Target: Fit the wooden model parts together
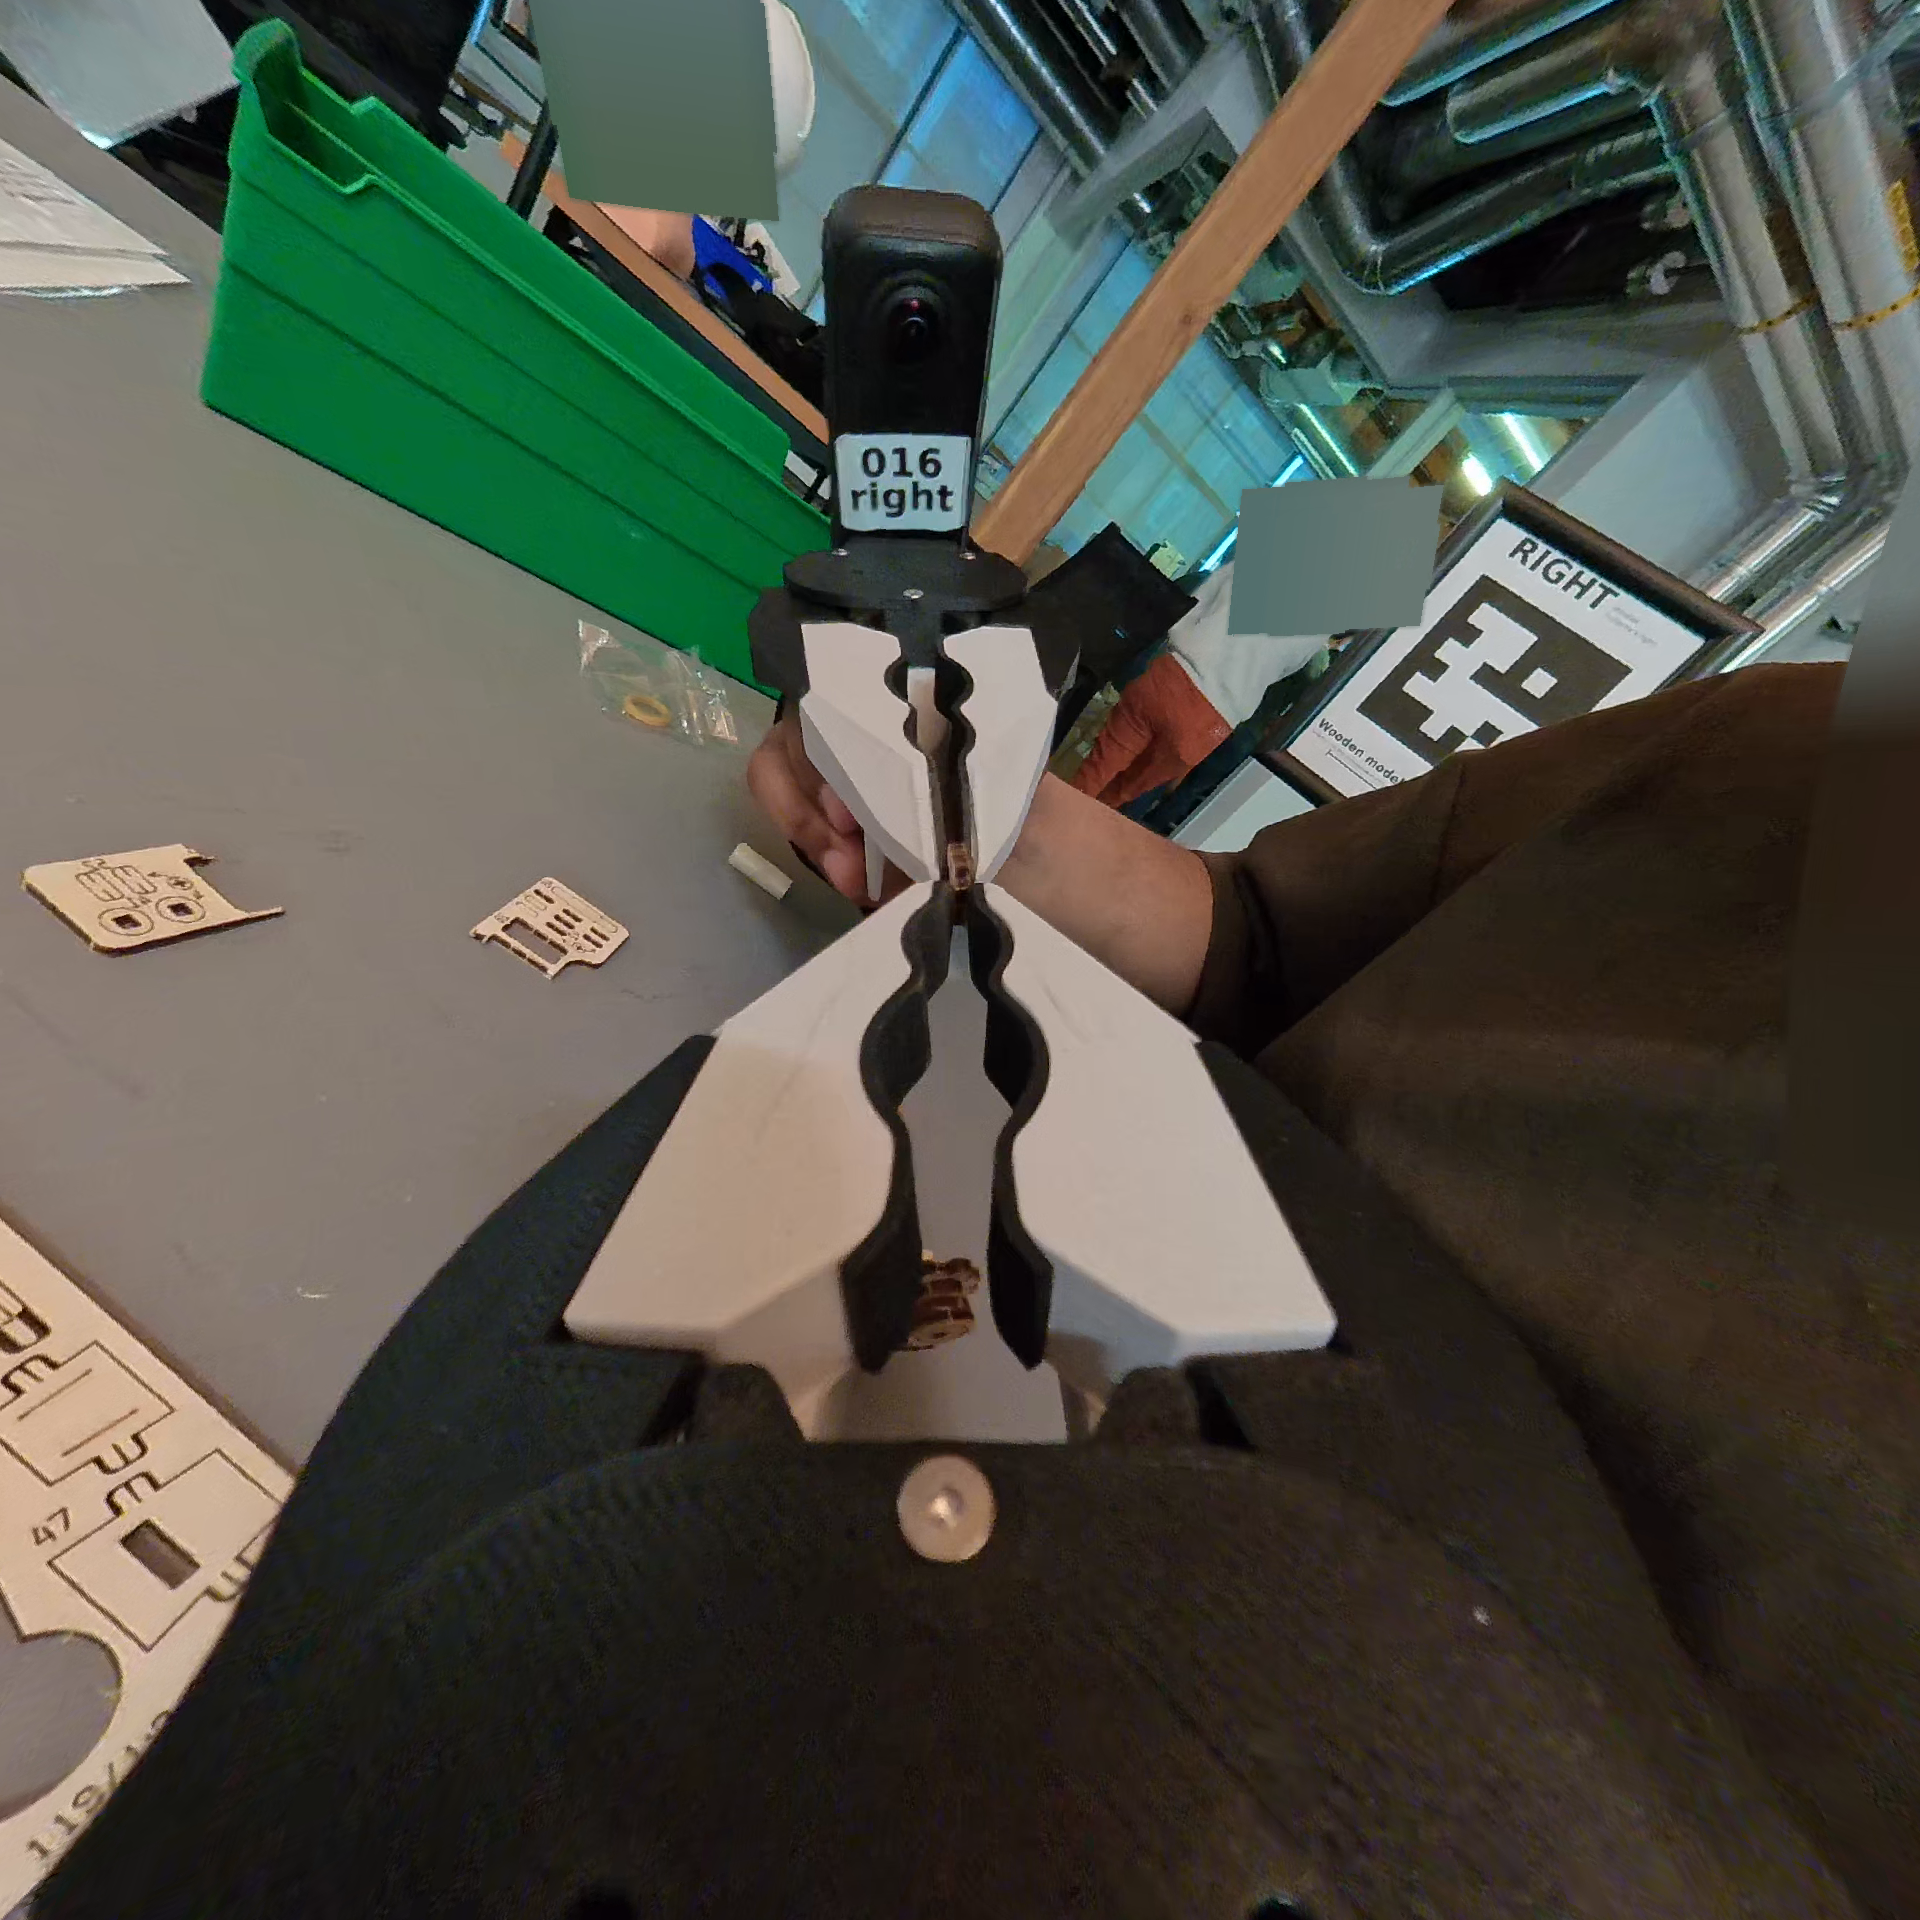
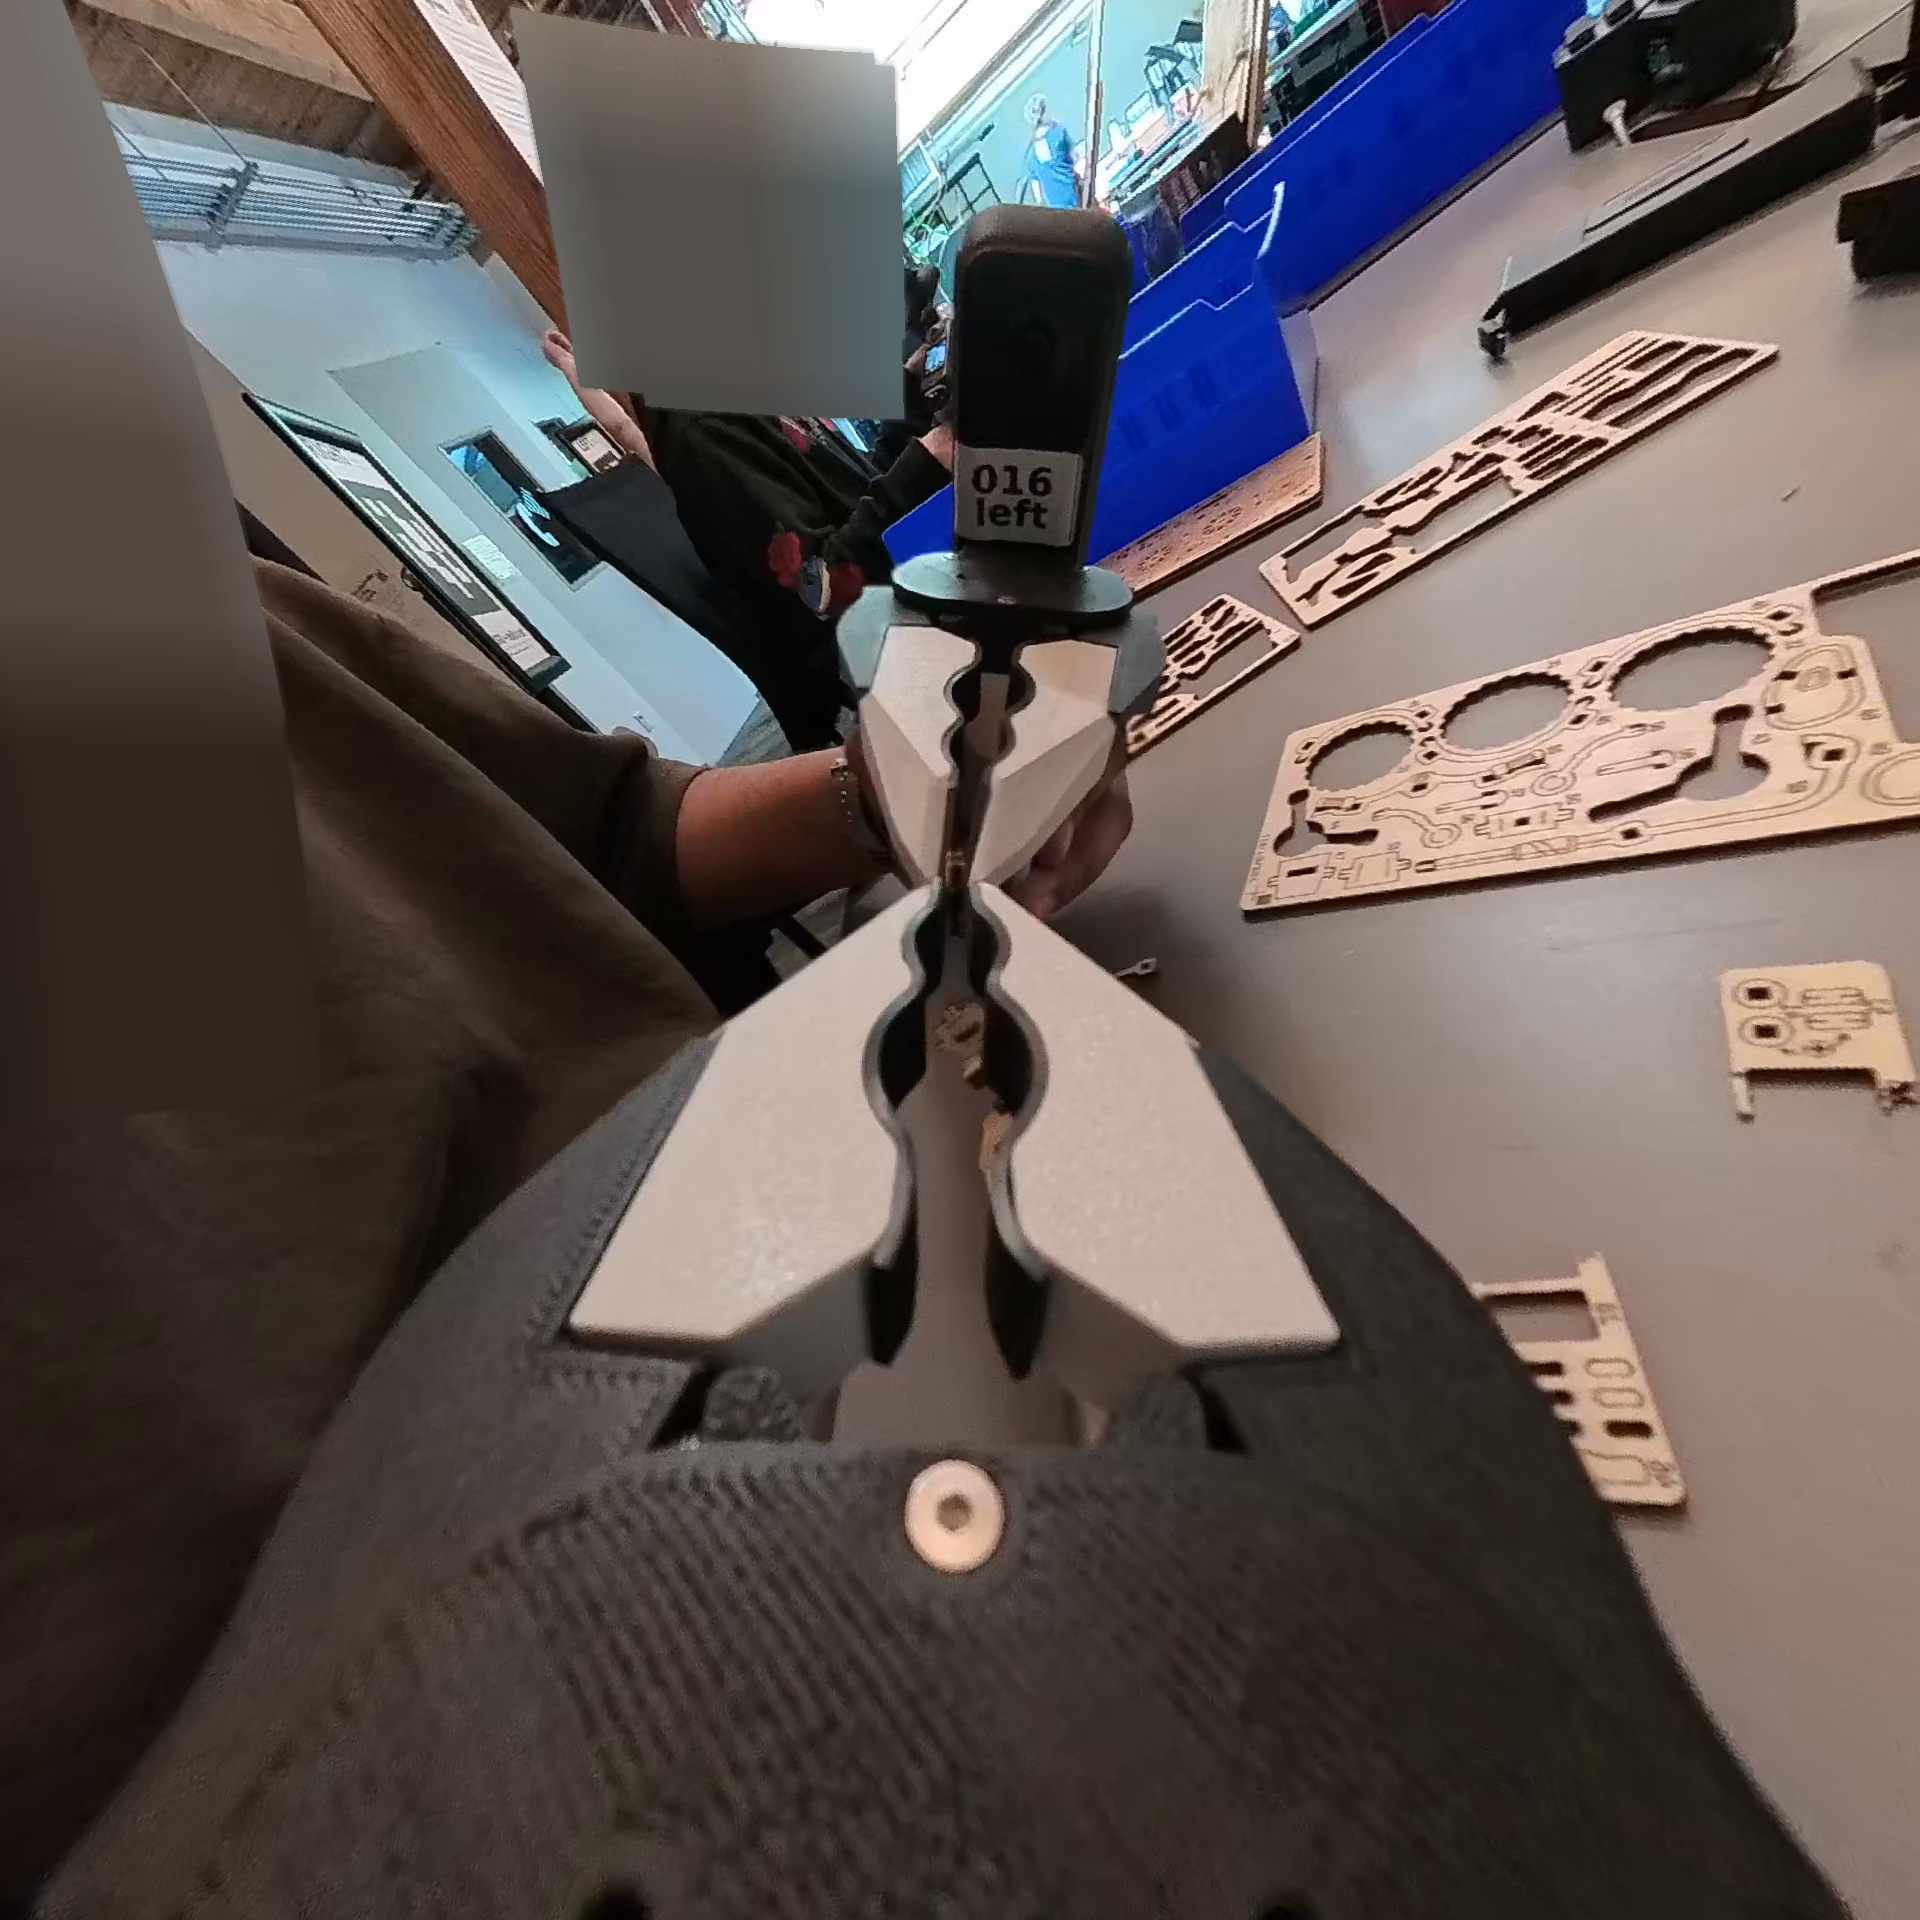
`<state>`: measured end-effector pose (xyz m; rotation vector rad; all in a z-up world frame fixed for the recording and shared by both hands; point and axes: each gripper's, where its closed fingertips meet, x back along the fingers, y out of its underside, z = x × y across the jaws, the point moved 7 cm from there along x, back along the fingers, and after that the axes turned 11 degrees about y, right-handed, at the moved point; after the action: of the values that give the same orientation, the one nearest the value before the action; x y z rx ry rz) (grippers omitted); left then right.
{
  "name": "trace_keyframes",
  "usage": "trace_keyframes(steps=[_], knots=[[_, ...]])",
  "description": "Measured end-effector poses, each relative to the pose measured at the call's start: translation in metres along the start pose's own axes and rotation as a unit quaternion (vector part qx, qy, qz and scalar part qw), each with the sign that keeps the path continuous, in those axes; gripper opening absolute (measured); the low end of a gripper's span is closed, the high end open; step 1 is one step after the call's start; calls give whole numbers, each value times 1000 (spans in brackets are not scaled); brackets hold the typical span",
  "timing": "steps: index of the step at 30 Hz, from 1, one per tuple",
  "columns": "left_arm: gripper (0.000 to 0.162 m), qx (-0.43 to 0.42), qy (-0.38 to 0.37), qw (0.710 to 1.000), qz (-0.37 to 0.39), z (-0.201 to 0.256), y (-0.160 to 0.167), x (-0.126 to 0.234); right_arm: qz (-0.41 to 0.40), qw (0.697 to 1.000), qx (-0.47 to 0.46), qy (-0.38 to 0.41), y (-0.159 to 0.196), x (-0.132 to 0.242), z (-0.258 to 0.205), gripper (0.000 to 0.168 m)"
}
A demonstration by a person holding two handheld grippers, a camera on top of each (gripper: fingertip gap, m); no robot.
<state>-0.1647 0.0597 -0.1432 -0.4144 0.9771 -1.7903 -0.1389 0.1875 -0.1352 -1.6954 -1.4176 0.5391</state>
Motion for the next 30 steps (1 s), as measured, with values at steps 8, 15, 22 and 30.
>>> trace_keyframes(steps=[8,15,22,30], knots=[[0,-35,-75,997,5,-5,-4,3,7,995,42,85,-5,-2,4,1],[0,-65,-142,988,7,-5,-6,2,11,989,59,135,-7,-3,6,1],[0,-79,-193,978,11,-6,-8,3,19,978,79,191,-10,-7,7,1],[0,-95,-207,974,14,-2,-8,-1,29,963,101,250,-11,-9,8,1]])
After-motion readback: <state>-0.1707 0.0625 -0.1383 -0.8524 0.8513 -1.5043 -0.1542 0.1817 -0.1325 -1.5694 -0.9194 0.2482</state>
